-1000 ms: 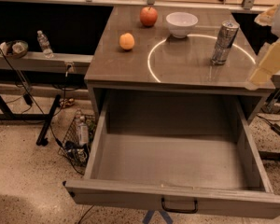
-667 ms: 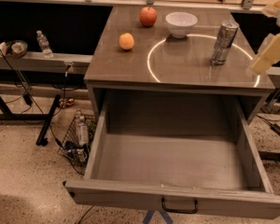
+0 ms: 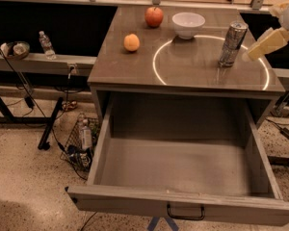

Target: Place redbull can into top drawer

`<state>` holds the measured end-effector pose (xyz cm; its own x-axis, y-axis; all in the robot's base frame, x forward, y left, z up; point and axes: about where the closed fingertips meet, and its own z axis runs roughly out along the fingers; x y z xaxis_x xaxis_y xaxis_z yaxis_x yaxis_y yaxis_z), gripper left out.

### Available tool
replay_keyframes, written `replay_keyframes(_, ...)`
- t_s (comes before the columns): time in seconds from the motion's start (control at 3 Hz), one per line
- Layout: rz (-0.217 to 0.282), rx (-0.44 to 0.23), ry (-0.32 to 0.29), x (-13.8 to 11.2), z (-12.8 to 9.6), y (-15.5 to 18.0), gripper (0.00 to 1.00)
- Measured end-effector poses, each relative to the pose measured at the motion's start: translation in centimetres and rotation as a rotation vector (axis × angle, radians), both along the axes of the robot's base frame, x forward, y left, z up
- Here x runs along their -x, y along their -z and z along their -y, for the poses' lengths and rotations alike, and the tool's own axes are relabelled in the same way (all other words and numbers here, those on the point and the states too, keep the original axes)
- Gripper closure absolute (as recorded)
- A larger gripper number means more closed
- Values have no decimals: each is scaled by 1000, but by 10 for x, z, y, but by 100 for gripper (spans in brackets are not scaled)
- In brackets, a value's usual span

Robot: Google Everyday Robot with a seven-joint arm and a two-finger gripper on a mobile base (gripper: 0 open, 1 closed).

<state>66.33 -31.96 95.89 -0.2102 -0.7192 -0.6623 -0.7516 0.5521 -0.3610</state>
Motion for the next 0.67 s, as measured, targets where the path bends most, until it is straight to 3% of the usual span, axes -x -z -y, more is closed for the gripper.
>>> replay_keyframes(0.33,9,-111,20,-28,-3,12,0)
replay_keyframes(0.67,-21,-260,51,-57,-12,35,1)
